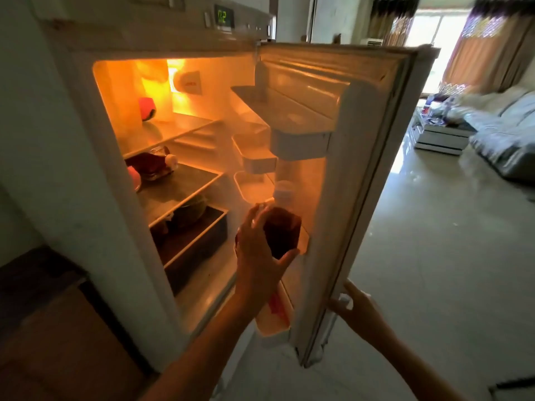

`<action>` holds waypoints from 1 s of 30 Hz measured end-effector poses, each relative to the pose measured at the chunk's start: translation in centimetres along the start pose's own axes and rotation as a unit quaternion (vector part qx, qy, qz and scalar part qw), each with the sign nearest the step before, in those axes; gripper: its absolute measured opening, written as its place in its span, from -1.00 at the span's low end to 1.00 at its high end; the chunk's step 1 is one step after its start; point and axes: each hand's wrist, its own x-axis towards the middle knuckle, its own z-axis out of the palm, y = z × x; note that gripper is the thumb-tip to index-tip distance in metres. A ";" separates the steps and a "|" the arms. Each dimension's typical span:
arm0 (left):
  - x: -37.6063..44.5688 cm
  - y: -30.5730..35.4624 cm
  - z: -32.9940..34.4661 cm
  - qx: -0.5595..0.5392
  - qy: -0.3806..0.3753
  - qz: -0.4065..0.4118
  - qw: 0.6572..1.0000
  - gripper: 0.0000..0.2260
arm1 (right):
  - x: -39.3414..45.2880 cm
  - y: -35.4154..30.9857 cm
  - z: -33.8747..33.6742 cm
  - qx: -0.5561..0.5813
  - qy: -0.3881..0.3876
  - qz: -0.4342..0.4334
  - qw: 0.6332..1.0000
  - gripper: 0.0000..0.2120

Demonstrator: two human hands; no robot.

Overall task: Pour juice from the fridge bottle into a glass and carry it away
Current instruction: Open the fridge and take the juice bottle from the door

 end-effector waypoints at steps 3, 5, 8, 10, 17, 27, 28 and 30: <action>1.4 0.8 1.2 -0.032 -0.065 -0.062 0.995 -0.05 | 0.4 1.0 -1.0 -0.016 -0.002 0.002 1.000 -0.52; 1.9 1.2 1.9 -0.044 -0.092 -0.084 0.991 -0.06 | 0.5 1.4 -1.3 -0.021 0.003 0.000 1.000 -0.54; 2.4 1.5 2.3 -0.079 -0.082 -0.120 0.986 -0.13 | 0.6 1.6 -1.2 -0.027 0.005 -0.005 1.000 -0.53; 2.4 1.6 2.0 -0.098 -0.064 -0.125 0.985 -0.18 | 0.6 1.8 -1.1 -0.027 0.007 -0.024 0.999 -0.48; 1.5 1.8 -1.2 -0.159 0.015 -0.126 0.979 -0.16 | 0.6 2.1 -0.1 -0.023 -0.010 -0.073 0.997 -0.38; 0.7 1.4 -11.7 -0.012 0.097 -0.073 0.993 -0.17 | 2.3 -0.2 2.4 -0.044 -0.114 -0.151 0.981 -0.21; 0.4 1.2 -12.7 -0.003 0.101 -0.077 0.992 -0.16 | 2.5 -0.8 2.9 -0.046 -0.123 -0.162 0.978 -0.22; -0.2 0.8 -14.3 -0.007 0.101 -0.094 0.990 -0.16 | 2.8 -1.7 4.0 -0.049 -0.132 -0.187 0.972 -0.17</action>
